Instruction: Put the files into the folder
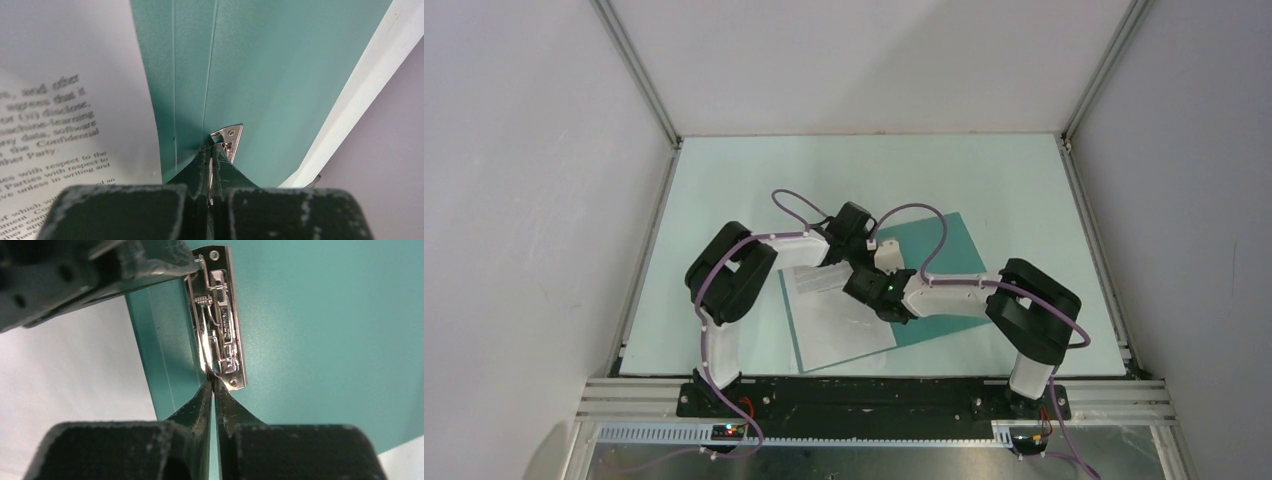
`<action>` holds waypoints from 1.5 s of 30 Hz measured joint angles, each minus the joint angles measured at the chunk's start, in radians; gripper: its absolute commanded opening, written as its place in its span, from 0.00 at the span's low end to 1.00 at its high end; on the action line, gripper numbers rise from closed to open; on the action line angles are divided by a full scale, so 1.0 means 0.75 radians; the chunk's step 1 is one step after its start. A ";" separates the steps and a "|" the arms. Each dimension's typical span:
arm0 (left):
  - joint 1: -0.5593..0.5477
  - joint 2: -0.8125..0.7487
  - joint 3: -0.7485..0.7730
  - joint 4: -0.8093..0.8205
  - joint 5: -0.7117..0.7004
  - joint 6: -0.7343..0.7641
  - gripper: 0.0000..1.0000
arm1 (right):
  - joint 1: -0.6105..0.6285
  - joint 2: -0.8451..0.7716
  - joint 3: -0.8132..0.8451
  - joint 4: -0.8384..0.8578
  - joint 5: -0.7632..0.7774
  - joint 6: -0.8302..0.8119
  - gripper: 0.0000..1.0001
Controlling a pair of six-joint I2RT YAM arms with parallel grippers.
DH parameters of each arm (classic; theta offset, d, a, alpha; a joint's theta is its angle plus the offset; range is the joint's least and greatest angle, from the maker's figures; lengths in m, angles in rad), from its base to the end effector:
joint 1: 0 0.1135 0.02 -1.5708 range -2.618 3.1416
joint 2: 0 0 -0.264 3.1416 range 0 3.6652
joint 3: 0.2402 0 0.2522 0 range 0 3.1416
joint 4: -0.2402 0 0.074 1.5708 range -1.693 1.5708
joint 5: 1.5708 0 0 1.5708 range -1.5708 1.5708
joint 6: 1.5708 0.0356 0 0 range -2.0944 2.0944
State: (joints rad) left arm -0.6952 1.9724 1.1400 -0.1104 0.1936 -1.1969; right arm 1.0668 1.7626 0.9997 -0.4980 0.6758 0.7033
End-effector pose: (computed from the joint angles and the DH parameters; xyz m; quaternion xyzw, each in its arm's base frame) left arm 0.3001 -0.2592 0.1276 -0.2061 0.9244 -0.3031 0.1052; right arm 0.1740 0.2694 0.1498 -0.1182 0.9260 -0.0947 0.3457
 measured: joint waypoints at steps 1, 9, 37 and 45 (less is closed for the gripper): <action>0.001 0.001 0.000 0.002 0.003 0.000 0.00 | -0.010 0.002 0.004 -0.014 0.002 0.016 0.06; 0.007 0.023 0.000 0.034 0.039 0.002 0.00 | -0.099 -0.003 0.010 -0.097 0.027 0.115 0.07; 0.004 0.076 0.086 0.025 0.105 0.180 0.00 | -0.272 -0.086 0.018 0.002 -0.143 -0.011 0.17; -0.001 0.077 0.102 0.013 0.100 0.235 0.00 | -0.286 -0.112 0.020 0.034 -0.162 -0.035 0.36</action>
State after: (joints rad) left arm -0.6960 2.0300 1.2163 -0.1009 0.2684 -1.0203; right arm 0.8524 1.6787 1.0145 -0.4725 0.5541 0.6769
